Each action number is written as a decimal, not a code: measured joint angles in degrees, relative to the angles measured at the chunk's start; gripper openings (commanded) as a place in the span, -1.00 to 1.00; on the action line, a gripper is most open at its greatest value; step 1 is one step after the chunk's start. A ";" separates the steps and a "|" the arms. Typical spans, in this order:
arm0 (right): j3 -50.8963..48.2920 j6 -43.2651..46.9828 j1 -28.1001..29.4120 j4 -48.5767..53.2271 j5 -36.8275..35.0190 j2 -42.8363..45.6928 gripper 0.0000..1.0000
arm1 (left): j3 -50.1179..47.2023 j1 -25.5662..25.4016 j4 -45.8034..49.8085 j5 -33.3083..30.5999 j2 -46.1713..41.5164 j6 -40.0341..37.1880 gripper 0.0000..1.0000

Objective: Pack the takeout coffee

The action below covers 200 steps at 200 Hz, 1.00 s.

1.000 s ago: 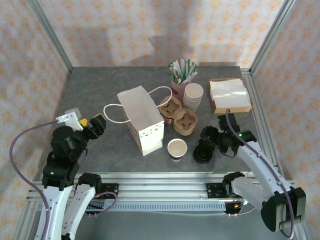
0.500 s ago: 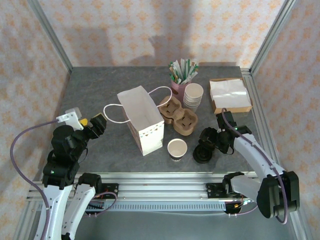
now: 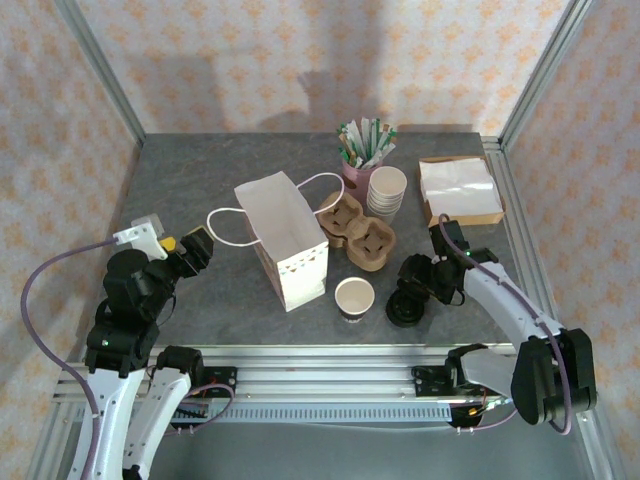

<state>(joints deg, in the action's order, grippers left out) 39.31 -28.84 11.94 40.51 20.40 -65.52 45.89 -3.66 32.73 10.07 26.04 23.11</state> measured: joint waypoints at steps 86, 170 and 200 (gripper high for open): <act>-1.03 -0.02 0.00 -1.77 -0.50 -1.73 0.62 | 0.00 0.00 0.02 0.00 0.00 0.02 0.69; -1.60 -0.02 0.00 -3.08 -0.70 -1.73 0.42 | 0.00 0.00 0.02 0.00 0.00 0.02 0.69; -1.62 -0.04 0.00 -3.10 -0.85 -0.94 0.40 | 0.00 0.00 0.02 0.00 0.00 0.02 0.69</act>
<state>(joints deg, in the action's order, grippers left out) 37.69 -28.88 11.94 37.41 19.55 -66.46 45.89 -3.66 32.75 10.07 26.04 23.14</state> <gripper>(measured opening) 0.705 0.843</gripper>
